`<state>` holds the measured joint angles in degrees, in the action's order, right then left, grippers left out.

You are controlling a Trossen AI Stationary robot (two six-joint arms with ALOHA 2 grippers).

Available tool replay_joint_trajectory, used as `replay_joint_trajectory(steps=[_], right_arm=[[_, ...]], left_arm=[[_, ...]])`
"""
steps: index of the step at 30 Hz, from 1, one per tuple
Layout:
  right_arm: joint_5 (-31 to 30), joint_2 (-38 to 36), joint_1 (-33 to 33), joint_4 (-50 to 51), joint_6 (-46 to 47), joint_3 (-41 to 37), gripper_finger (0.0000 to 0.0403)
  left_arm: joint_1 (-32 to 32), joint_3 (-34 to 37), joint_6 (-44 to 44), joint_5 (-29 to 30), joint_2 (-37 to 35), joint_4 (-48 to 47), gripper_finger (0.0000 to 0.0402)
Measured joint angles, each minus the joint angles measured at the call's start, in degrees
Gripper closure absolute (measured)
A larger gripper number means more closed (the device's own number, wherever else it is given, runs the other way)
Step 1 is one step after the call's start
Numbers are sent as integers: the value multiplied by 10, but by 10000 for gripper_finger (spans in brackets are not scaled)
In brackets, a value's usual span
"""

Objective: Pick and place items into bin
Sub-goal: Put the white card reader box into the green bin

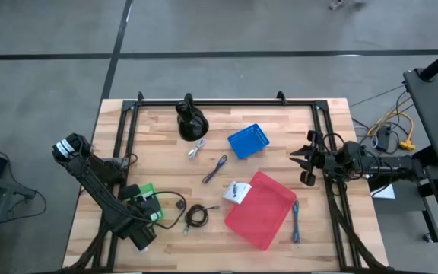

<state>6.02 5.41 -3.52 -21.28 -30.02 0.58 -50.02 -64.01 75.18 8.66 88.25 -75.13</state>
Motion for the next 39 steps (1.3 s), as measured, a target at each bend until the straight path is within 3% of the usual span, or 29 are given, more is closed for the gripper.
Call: replay_joint_trajectory(steps=[19,27,33,39], right_arm=[[0,0,0,0,0,0,355],[0,0,0,0,0,0,355],[0,0,0,0,0,0,355],[0,0,0,0,0,0,355]], left_arm=[[0,6,12,9,0,10,262],[1,6,14,98,0,44,262],[6,5,83,144,0,48,262],[5,9,44,193,0,49,262]])
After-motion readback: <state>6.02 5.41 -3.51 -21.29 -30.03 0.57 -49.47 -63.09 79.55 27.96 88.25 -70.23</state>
